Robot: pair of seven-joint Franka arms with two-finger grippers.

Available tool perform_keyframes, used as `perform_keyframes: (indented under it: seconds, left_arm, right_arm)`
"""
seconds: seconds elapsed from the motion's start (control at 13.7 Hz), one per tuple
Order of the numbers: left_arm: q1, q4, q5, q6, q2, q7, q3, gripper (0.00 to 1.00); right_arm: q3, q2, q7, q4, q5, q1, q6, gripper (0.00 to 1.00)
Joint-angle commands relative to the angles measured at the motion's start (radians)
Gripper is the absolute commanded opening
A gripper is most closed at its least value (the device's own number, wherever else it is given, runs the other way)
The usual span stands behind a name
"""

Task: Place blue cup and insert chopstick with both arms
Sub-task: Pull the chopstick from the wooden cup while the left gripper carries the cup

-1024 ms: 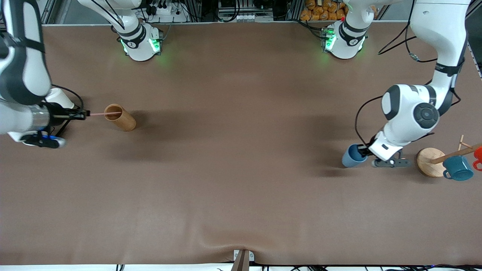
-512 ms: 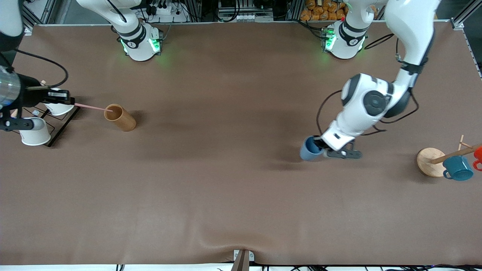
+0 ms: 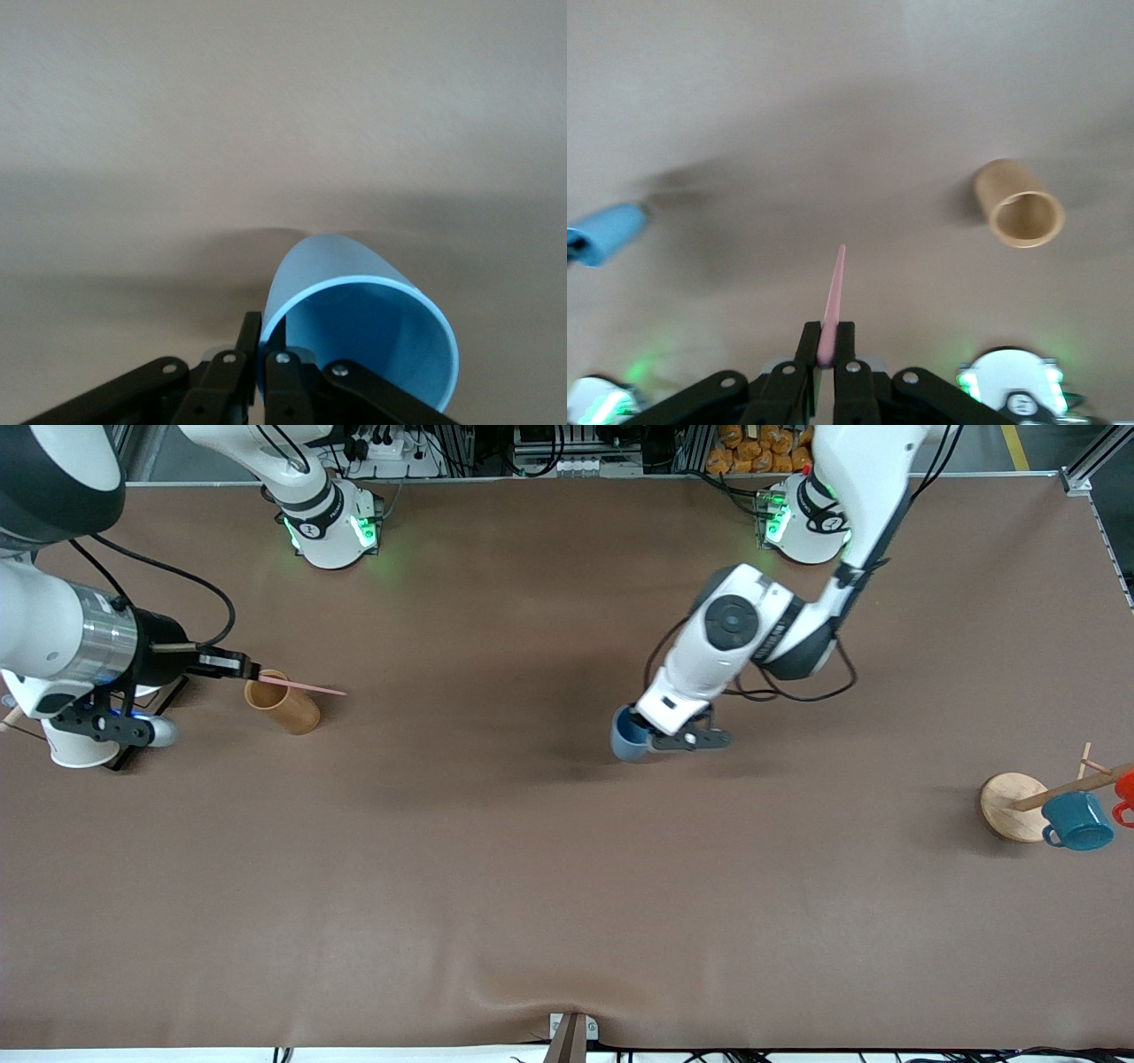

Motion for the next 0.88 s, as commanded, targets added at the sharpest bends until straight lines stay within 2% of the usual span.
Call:
perform_keyframes:
  seconds: [0.0,0.29,0.51,0.59,0.66,0.73,0.8]
  left_arm:
    - [-0.073,0.071,0.02,-0.009,0.067,-0.107,0.011,0.0]
    - [-0.141,0.094,0.02,-0.009,0.098,-0.187,0.017,0.0]
    - [-0.17,0.135,0.02,-0.059,0.128,-0.205,0.019,0.0]
    - [-0.172,0.147,0.02,-0.079,0.133,-0.214,0.019,0.04]
    - [-0.169,0.155,0.022,-0.098,0.133,-0.216,0.019,0.43]
    - [-0.163,0.169,0.037,-0.13,0.128,-0.213,0.019,0.99]
    - [-0.164,0.193,0.062,-0.177,0.124,-0.217,0.019,1.0]
  right_arm:
    - [0.001,0.021,0.09,0.015,0.06,0.001,0.01,0.0]
    - [0.004,0.025,0.251,-0.024,0.062,0.105,0.107,0.0]
    - [0.004,0.023,0.369,-0.034,0.062,0.176,0.144,0.0]
    - [0.004,0.023,0.409,-0.034,0.063,0.199,0.147,0.0]
    - [0.004,0.023,0.443,-0.034,0.063,0.216,0.152,0.0]
    - [0.004,0.023,0.468,-0.034,0.063,0.231,0.156,0.0]
    - [0.004,0.025,0.489,-0.039,0.063,0.245,0.173,0.0]
